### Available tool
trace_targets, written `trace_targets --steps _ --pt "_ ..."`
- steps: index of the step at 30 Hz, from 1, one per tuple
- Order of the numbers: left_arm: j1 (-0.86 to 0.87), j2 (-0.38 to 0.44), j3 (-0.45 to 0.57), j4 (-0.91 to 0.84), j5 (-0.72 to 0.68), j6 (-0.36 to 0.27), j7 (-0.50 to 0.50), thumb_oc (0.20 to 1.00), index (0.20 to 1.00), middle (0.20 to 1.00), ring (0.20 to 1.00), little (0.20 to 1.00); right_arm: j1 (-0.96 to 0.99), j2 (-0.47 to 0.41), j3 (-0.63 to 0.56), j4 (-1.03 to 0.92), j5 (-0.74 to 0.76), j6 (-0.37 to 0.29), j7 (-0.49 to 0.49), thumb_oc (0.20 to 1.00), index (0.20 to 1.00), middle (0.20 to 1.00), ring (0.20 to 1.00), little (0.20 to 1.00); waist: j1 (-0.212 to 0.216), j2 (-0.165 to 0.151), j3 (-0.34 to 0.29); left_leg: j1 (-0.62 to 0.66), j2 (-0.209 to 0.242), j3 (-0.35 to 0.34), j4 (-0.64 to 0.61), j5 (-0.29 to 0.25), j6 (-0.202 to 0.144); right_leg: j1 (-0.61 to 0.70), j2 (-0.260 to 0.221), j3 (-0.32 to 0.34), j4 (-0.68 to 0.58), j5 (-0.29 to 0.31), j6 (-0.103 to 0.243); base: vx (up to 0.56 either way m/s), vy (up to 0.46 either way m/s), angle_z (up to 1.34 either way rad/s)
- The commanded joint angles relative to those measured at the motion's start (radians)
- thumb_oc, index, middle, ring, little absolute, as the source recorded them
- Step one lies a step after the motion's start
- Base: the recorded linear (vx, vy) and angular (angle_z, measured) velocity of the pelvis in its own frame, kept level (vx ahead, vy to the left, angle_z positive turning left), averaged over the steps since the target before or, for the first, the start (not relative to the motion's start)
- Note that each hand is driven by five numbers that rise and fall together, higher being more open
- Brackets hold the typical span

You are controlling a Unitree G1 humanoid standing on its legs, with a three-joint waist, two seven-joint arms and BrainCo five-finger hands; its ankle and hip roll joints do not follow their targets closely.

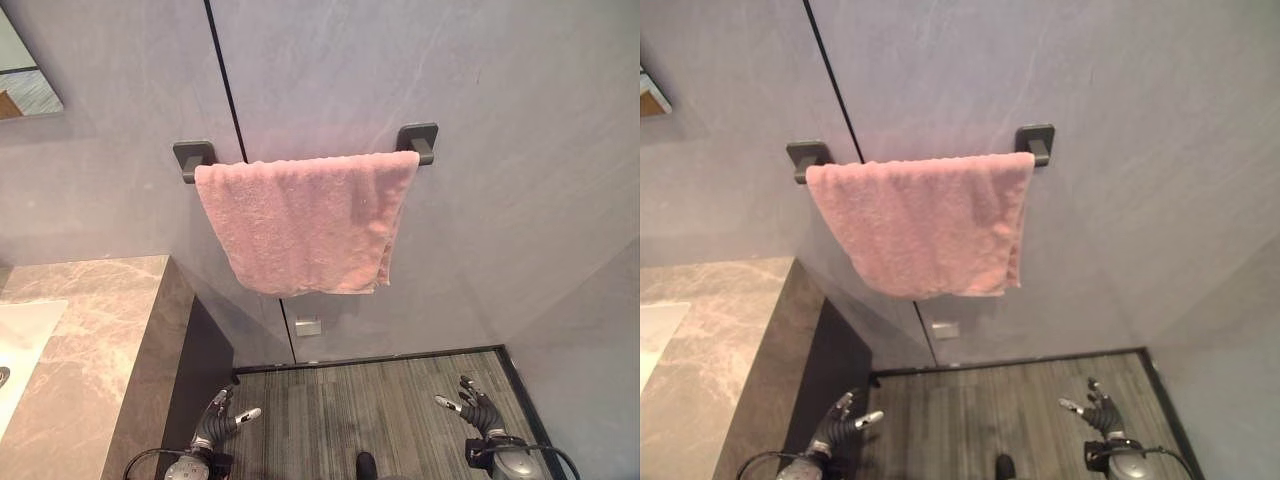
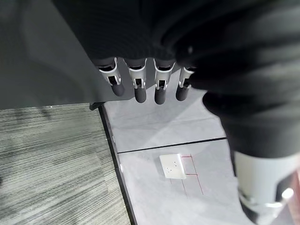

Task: Put brush and paste in cup on sink, flatten towel.

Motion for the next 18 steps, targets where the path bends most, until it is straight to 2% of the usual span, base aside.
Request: trace_targets --steps 1,12,18 --pt "-0.041 0.063 -0.01 0.026 0.033 -0.039 0.037 1.0 1.0 1.0 1.0 1.0 -0.055 -0.021 0.031 0.004 -0.015 -0.026 -0.009 1.0 1.0 1.0 1.0 1.0 -0.002 -0.052 -0.009 -0.064 -0.001 -0.007 0.004 0.059 -0.03 0.024 -0.043 0.021 0.007 -0.032 0.061 0.0 0.0 0.0" --pt "-0.048 0.061 -0.02 0.027 0.027 -0.038 0.047 1.0 1.0 1.0 1.0 1.0 -0.062 -0.02 0.052 0.006 -0.029 -0.025 -0.015 1.0 1.0 1.0 1.0 1.0 -0.002 -0.049 -0.006 -0.071 -0.001 -0.003 0.004 0.06 -0.029 0.014 -0.044 0.028 0.007 -0.03 0.064 0.0 0.0 0.0" --pt "-0.049 0.059 -0.016 0.027 0.012 -0.039 0.051 1.0 1.0 1.0 1.0 1.0 -0.079 -0.051 0.039 0.009 -0.083 -0.02 -0.047 1.0 1.0 1.0 1.0 1.0 0.0 -0.048 -0.004 -0.071 -0.002 -0.004 0.004 0.06 -0.028 0.015 -0.045 0.028 0.007 -0.03 0.063 0.0 0.0 0.0"
